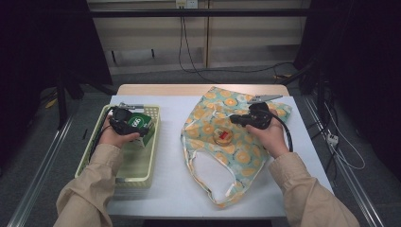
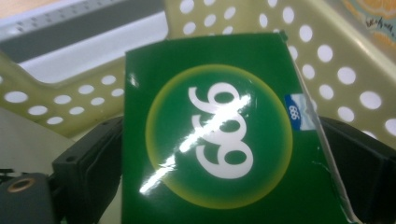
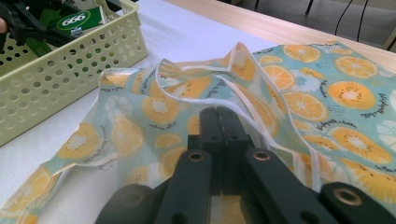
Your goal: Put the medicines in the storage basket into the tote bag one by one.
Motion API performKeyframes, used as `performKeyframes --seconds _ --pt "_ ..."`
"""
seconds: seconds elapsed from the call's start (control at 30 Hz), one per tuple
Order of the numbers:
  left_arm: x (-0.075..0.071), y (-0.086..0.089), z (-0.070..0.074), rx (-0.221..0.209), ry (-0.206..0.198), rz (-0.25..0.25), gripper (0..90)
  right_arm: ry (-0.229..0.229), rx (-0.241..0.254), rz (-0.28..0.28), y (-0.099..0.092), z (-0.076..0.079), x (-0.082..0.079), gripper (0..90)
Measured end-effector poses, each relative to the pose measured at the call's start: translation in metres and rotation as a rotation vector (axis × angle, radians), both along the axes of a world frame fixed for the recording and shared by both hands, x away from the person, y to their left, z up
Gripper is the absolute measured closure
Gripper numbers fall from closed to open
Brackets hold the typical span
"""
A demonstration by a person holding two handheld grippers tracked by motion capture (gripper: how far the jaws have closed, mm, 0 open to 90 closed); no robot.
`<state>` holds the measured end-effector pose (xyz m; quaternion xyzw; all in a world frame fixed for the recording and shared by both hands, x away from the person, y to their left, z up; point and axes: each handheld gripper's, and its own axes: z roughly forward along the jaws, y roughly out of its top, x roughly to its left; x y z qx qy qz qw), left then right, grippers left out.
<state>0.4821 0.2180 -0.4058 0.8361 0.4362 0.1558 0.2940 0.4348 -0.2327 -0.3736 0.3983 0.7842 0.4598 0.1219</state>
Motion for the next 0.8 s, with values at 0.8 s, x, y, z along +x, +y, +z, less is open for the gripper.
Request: performKeyframes --seconds 0.8 --pt "-0.021 -0.003 0.072 -0.072 -0.028 -0.021 18.1 -0.003 0.006 -0.003 0.002 0.004 -0.002 90.0"
